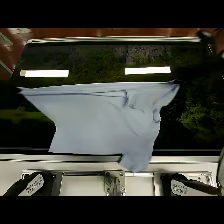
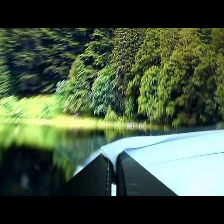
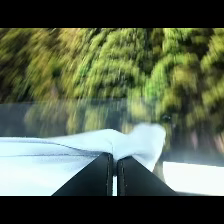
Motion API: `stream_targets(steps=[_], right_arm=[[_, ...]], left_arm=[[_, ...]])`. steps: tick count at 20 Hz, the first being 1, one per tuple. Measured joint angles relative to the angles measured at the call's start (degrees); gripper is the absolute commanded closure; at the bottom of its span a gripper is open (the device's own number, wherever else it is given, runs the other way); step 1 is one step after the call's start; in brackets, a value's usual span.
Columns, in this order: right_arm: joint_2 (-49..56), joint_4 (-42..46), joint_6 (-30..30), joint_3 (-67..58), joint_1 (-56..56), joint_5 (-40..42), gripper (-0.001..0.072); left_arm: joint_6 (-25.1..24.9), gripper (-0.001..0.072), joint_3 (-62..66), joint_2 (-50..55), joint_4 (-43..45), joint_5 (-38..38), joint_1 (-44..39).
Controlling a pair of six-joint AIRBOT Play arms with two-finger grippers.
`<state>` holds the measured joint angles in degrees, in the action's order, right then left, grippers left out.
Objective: Fold the shirts.
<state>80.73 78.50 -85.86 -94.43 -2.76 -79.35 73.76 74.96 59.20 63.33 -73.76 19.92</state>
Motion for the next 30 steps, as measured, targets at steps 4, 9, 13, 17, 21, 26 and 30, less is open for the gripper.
stream_targets(steps=[4, 9, 13, 17, 21, 26, 30], right_arm=[[11.6, -3.0, 0.2, 1.8, 1.4, 19.5, 0.0644], [20.3, -7.1, -0.1, 2.4, 1.8, 34.1, 0.0644], [23.8, -9.0, -0.5, 2.5, 1.8, 35.3, 0.0644], [23.4, -8.4, -0.7, 2.5, 1.8, 23.7, 0.0644], [22.5, -5.4, -1.0, 3.0, 1.8, 6.5, 0.0644], [22.3, -3.8, -3.1, 7.2, 2.0, -0.3, 0.0643], [22.3, -4.7, -4.6, 9.4, 3.1, 0.4, 0.0355]], left_arm=[[0.6, 0.0667, 3.5, 16.8, 0.1, 12.8, -5.5], [0.9, 0.0667, 8.4, 32.7, -0.1, 24.5, -8.7], [0.0, 0.0667, 9.6, 38.4, -0.1, 26.6, -9.3], [-4.0, 0.0667, 11.9, 39.7, 1.8, 18.3, -8.6], [-5.0, 0.0667, 13.4, 40.7, 6.0, 3.7, -7.4], [-3.8, 0.0667, 13.7, 43.1, 8.3, -5.9, -7.0], [-1.3, 0.0480, 13.8, 45.0, 8.9, -6.8, -7.0]])
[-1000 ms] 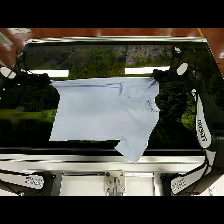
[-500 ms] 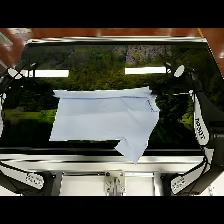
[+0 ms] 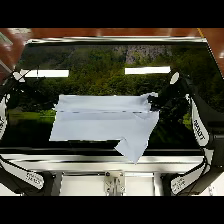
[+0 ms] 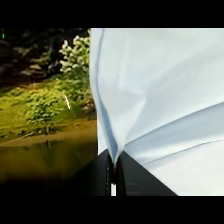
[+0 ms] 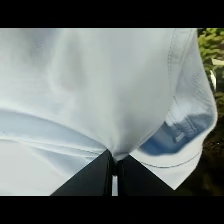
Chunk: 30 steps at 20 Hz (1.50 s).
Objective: Fold the shirts.
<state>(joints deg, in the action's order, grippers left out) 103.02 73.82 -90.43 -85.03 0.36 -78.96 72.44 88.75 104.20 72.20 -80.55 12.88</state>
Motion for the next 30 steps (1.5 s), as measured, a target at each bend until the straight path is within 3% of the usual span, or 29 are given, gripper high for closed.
stream_targets(steps=[1, 2, 6, 8, 11, 19, 30], right_arm=[[0.0, -0.5, -0.1, 0.2, 0.2, 0.1, 0.0177], [-0.2, -1.0, -0.3, 0.4, 0.3, 0.3, 0.0160], [-3.8, -1.4, 1.0, 0.7, -0.3, -2.1, 0.0160], [-6.9, 2.6, 1.7, 1.0, -2.1, -5.7, 0.0160], [-13.2, 6.8, 2.7, 5.3, -7.8, -10.2, 0.0160], [-26.4, 5.0, 4.2, 24.5, -18.4, -7.0, 0.0160], [-28.1, 2.3, 4.3, 28.5, -19.5, -2.5, 0.0160]], left_arm=[[0.5, 0.0177, 0.0, 0.4, 0.0, -0.1, 0.0], [0.9, 0.0094, 0.1, 0.6, -0.2, -0.3, 0.0], [1.7, 0.0094, 1.7, -0.3, -0.8, -5.2, 2.3], [1.8, 0.0094, 0.7, -2.4, -1.2, -8.8, 5.2], [1.1, 0.0094, -8.5, -8.5, -1.6, -11.4, 11.8], [-6.5, 0.0108, -37.2, -18.9, -10.1, -3.0, 26.8], [-10.0, 0.0111, -45.4, -19.0, -17.5, 4.3, 22.9]])
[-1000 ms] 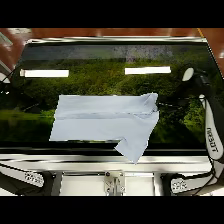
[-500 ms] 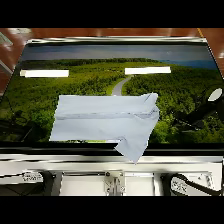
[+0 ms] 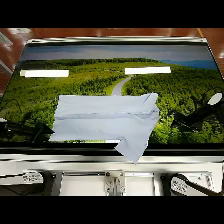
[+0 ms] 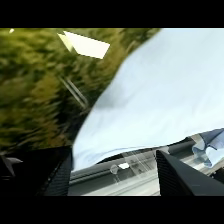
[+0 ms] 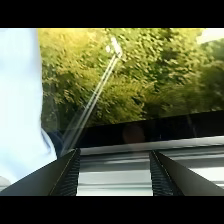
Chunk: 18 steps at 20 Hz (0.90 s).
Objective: Fold the shirts.
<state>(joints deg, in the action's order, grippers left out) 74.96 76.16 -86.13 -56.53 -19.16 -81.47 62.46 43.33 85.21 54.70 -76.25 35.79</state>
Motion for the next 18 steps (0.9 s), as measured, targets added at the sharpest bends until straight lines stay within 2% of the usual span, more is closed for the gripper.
stream_targets(steps=[1, 2, 3, 4, 7, 11, 18], right_arm=[[0.0, 0.0, 0.0, 0.0, 0.0, 0.0, 0.0161], [0.0, 0.0, 0.0, 0.1, 0.0, 0.1, 0.0161], [0.0, -0.1, 0.0, 0.1, 0.0, 0.2, 0.0161], [0.0, -0.2, 0.3, 0.3, 0.0, 0.0, 0.0160], [-0.1, -0.4, 0.7, 3.0, 0.5, -0.5, 0.0160], [-0.1, -1.9, 1.6, 10.6, 4.9, 1.4, 0.0160], [-0.1, -14.2, 4.0, 20.3, 15.9, 10.1, 0.0160]], left_arm=[[-0.1, 0.0114, -0.4, 0.2, -0.2, 0.3, -0.7], [-0.1, 0.0162, -0.8, 0.4, -0.5, 0.4, -1.3], [-0.1, 0.0349, -1.1, 0.6, -0.7, 0.9, -2.0], [-0.2, 0.0458, -1.5, 0.8, -0.5, 1.8, -2.6], [-0.3, 0.0666, -2.0, 1.2, -0.6, 2.9, -3.9], [-0.7, 0.0667, -2.1, 1.2, -0.9, 2.0, -4.4], [-2.3, 0.0668, -0.8, 0.2, -1.1, -0.5, -4.3]])
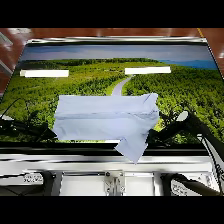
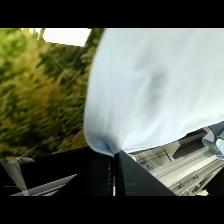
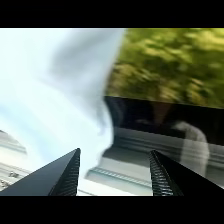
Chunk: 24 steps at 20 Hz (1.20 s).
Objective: Fold the shirts.
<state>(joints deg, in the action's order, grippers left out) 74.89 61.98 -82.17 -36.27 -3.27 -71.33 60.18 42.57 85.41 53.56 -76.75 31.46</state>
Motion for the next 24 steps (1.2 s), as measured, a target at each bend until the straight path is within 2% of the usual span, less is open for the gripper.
stream_targets(steps=[5, 6, 7, 9, 10, 14, 19, 24], right_arm=[[0.0, -6.5, -0.5, 3.0, 4.1, 7.0, 0.0173], [0.0, -7.1, -0.9, 3.1, 4.4, 8.2, 0.0235], [-0.1, -7.1, -1.3, 3.4, 4.7, 9.5, 0.0392], [0.1, -6.8, -1.9, 3.6, 5.0, 12.1, 0.0598], [0.0, -6.6, -2.2, 3.7, 5.0, 12.9, 0.0643], [-2.0, -5.2, -2.2, 2.9, 5.1, 14.9, 0.0644], [-5.2, -5.7, -2.2, -6.0, 5.2, 10.3, 0.0646], [-0.7, -2.7, -4.8, -21.1, 5.2, 11.5, 0.0646]], left_arm=[[-0.7, 0.0668, 1.0, -0.4, 0.0, -1.2, 0.0], [-0.9, 0.0668, 1.1, -0.4, -0.1, -1.4, 0.0], [-1.1, 0.0667, 1.2, -0.5, 0.0, -1.5, 0.0], [-1.7, 0.0668, 1.3, -0.5, -0.1, -1.7, 0.0], [-2.0, 0.0668, 1.3, -0.6, -0.1, -1.7, 0.0], [-4.3, 0.0668, 3.0, -1.8, -0.1, -1.8, 0.0], [-4.9, 0.0668, 11.0, -2.4, -2.3, -2.5, -0.8], [-1.7, 0.0668, 24.3, 1.2, -5.1, -0.1, -5.2]])
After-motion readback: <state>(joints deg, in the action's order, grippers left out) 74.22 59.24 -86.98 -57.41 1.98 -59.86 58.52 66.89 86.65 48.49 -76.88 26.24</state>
